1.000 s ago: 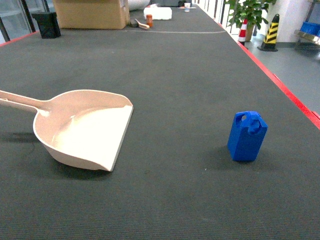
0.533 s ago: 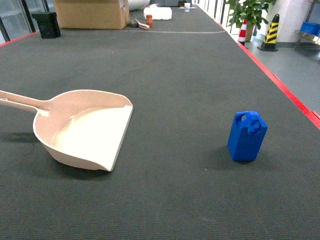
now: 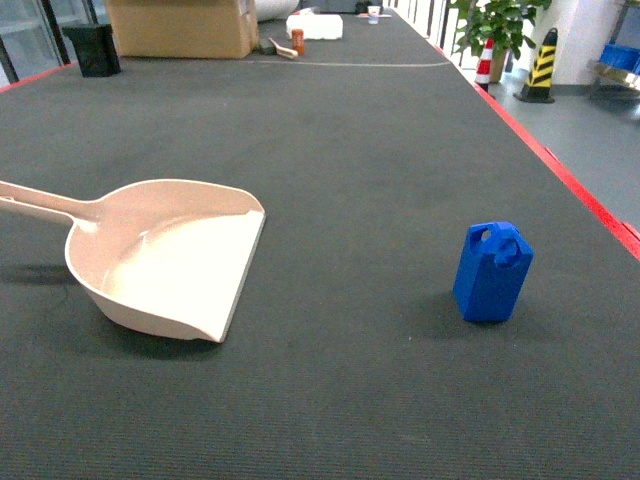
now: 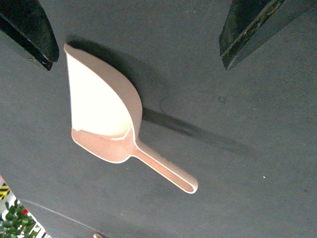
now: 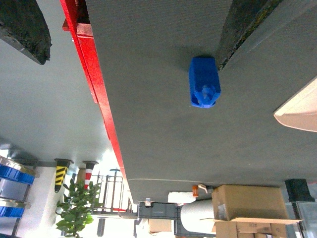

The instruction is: Place part in tray to right shelf

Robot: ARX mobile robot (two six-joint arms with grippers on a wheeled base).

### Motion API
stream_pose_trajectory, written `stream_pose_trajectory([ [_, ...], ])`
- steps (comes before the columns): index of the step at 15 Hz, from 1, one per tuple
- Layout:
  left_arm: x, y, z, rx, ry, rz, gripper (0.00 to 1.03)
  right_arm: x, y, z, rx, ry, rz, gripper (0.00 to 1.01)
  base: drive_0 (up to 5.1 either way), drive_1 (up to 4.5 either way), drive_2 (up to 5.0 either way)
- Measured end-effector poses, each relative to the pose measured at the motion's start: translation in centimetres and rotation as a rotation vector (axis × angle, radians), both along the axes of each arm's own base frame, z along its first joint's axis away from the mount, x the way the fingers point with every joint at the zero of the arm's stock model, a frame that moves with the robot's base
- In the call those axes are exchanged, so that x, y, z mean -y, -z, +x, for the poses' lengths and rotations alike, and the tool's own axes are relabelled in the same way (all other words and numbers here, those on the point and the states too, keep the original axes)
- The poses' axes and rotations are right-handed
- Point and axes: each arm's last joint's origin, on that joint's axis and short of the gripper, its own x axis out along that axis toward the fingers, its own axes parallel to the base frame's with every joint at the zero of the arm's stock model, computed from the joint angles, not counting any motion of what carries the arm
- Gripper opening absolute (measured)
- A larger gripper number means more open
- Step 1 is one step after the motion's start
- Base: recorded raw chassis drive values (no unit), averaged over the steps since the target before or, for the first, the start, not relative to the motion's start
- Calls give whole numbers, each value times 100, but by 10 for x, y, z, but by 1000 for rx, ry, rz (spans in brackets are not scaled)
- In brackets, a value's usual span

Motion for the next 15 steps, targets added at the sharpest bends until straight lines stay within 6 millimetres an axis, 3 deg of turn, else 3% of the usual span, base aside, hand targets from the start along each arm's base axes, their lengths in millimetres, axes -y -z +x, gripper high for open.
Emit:
stream_pose_trajectory([
  [4, -10, -2, 22, 6, 16, -106, 98, 0, 0, 0, -1, 0, 0, 98, 0, 0, 0],
  [7, -36, 8, 83, -1, -2, -301, 98, 0, 0, 0, 0, 0, 0, 98, 0, 0, 0],
  [10, -60, 42, 136, -77, -79, -350, 98, 0, 0, 0, 0, 0, 0, 98, 0, 0, 0],
  [12, -74, 53, 163, -85, -89, -408, 98, 0, 0, 0, 0, 0, 0, 98, 0, 0, 0],
  [15, -80, 52, 193, -61, -69, -467, 98, 0, 0, 0, 0, 0, 0, 98, 0, 0, 0],
])
